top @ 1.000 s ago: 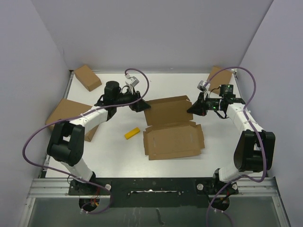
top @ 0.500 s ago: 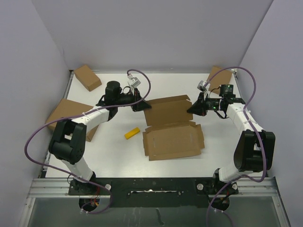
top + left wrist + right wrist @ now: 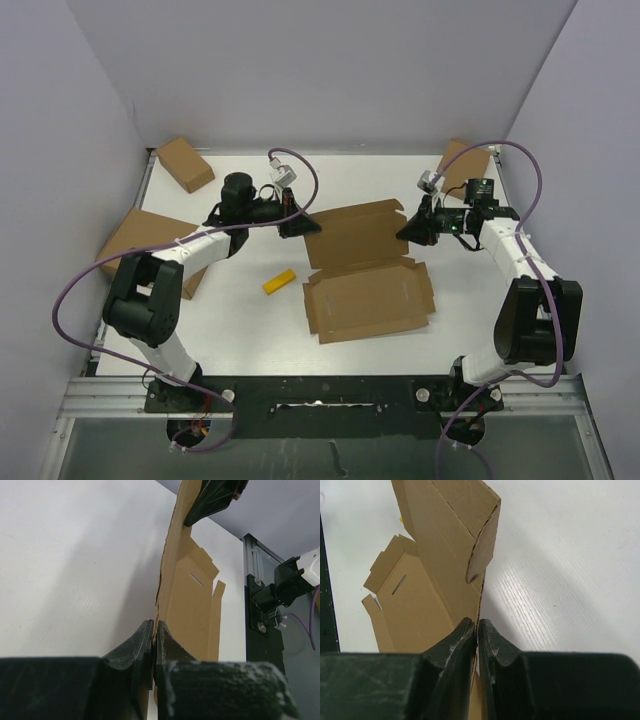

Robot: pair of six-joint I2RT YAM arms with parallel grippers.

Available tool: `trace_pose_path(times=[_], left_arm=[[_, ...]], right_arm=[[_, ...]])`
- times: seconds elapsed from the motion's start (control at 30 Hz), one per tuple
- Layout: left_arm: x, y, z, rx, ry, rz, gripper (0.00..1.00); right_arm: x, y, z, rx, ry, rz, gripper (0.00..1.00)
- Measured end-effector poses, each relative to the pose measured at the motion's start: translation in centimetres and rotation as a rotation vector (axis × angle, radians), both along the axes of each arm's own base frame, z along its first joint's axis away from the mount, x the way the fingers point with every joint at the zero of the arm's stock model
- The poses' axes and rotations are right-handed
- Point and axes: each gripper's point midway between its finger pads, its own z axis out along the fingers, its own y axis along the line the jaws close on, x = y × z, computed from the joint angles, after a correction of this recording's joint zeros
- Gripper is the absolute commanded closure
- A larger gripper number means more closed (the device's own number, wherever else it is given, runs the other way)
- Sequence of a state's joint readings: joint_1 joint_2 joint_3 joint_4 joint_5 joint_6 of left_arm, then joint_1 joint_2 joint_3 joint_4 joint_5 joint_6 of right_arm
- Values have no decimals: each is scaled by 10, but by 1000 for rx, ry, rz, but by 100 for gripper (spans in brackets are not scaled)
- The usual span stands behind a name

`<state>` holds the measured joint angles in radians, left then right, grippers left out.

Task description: Fold the paper box

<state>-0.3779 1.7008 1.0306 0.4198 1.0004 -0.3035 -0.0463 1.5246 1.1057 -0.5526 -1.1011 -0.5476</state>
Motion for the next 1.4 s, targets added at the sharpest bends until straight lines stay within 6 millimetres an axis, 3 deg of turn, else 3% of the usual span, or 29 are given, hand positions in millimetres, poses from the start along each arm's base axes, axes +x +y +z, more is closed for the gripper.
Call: trace_pose_path(times=[0.17, 0.27, 0.47, 0.6, 0.73, 0.93, 1.07, 1.4], left_arm=[[-1, -2, 4, -8, -13, -3, 100], [-1, -1, 7, -3, -30, 23, 100], [-11, 10, 30, -9, -120, 87, 100], [-18, 20, 47, -22, -189, 122, 100], [-23, 27, 57, -35, -241, 154, 100], [-22, 31, 48, -38, -251, 183, 100], [-21, 33, 42, -26, -238, 195, 100], [-23, 35, 53, -34, -281, 210, 100]], right_arm=[[-7, 0, 13, 22, -15, 6, 50], [-11, -2, 26, 41, -41, 5, 40], [-22, -20, 55, 68, -135, -52, 35], [-35, -32, 62, 86, -179, -109, 34], [-40, -38, 60, 98, -201, -145, 30], [-38, -40, 55, 116, -196, -149, 1], [-36, -41, 49, 119, -181, -141, 2], [-34, -45, 44, 103, -201, -136, 0]])
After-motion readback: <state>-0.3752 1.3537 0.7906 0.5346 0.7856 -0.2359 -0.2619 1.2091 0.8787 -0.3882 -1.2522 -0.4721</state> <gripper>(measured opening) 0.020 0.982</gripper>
